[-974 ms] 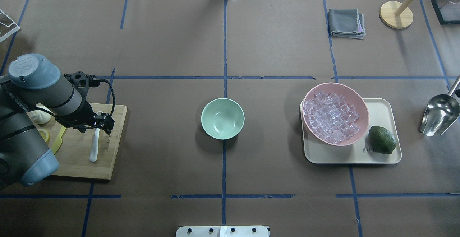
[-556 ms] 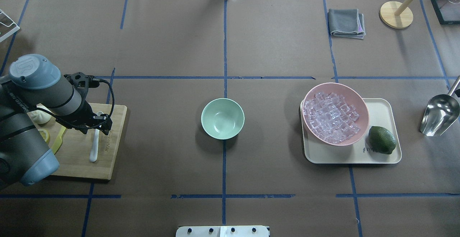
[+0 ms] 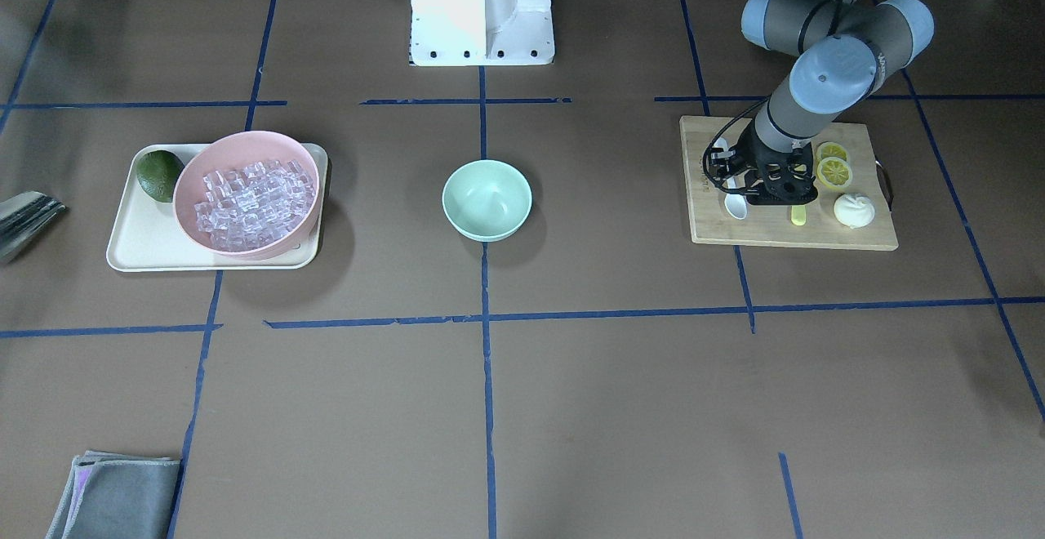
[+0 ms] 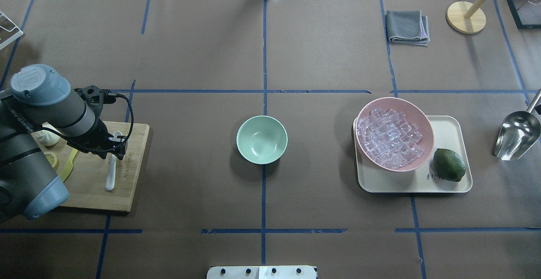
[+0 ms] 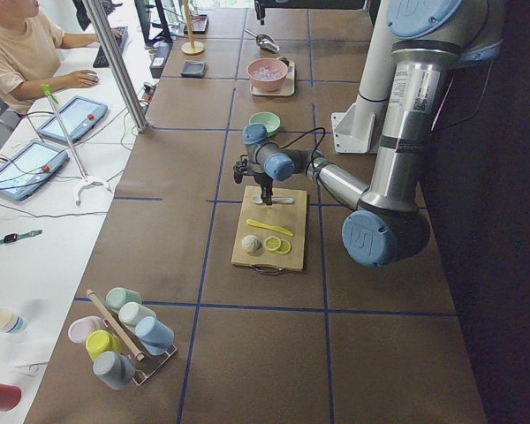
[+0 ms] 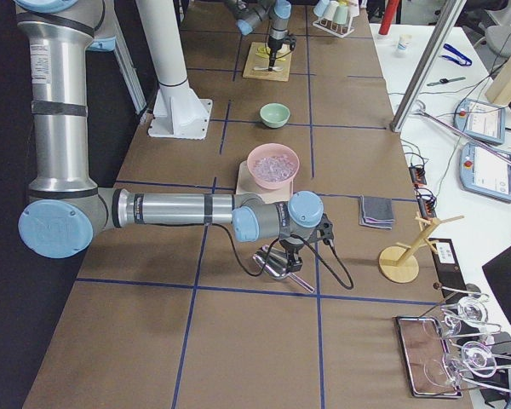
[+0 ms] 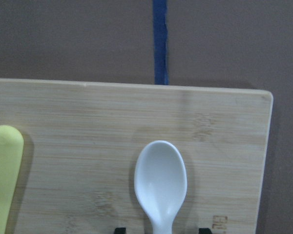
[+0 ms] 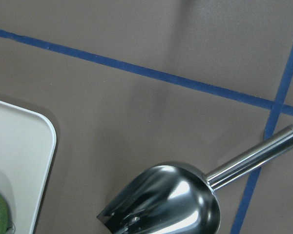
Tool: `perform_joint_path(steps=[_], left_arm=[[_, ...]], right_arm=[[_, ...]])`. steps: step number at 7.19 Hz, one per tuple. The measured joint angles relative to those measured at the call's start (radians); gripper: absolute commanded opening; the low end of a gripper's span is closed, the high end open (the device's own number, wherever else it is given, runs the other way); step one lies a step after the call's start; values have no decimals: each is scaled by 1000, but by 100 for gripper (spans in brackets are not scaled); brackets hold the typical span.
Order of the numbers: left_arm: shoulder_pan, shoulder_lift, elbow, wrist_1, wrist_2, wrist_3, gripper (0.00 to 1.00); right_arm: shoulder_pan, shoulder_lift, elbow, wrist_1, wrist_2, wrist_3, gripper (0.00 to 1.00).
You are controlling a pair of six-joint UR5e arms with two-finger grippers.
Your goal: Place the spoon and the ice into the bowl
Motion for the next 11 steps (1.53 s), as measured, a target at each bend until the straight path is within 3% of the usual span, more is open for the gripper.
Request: perform_joint_path(steps=[3,6,8,11], left_arm=[[0,8,-2,0,0,0,0],[0,17,-33,0,-35,-1,0],[0,0,-112,5,-50,-17,0],[51,-168,-126,12,-42,-88,0]], right_arm=[[0,1,-2,-1,0,0,100],[0,1,-3,-1,0,0,100],[0,1,-3,-1,0,0,100],[0,1,-6,-1,0,0,100]])
